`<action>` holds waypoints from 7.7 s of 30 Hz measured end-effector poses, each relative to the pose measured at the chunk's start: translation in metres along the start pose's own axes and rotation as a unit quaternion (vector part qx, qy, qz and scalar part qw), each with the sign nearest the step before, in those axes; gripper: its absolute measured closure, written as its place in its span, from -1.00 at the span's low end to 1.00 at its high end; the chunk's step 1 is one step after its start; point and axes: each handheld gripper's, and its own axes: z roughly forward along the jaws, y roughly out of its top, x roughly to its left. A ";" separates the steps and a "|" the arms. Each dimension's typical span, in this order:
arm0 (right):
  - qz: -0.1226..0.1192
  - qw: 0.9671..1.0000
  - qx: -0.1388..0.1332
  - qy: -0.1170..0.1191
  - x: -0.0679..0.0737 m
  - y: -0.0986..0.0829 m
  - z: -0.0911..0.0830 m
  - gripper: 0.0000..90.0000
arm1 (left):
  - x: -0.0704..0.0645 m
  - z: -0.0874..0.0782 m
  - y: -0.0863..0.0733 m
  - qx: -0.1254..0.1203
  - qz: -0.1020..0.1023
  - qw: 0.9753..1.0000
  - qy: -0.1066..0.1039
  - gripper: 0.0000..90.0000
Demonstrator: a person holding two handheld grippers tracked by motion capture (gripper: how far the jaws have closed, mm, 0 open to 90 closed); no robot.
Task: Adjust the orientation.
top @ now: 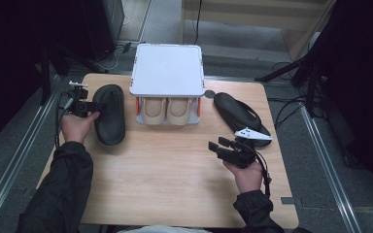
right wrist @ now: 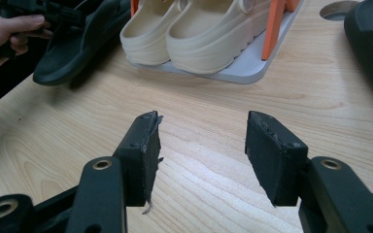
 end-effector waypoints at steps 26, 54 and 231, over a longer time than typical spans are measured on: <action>-0.010 1.000 0.005 0.012 0.001 0.009 0.010 0.04 | -0.019 -0.048 -0.027 -0.002 0.018 0.999 -0.035 0.55; -0.030 0.999 0.013 0.019 0.001 0.025 0.031 0.03 | -0.078 -0.084 -0.093 0.001 0.063 0.995 -0.074 0.55; 0.063 0.984 0.079 -0.149 -0.131 0.016 0.022 1.00 | -0.080 -0.035 -0.078 0.017 0.106 0.988 -0.109 0.01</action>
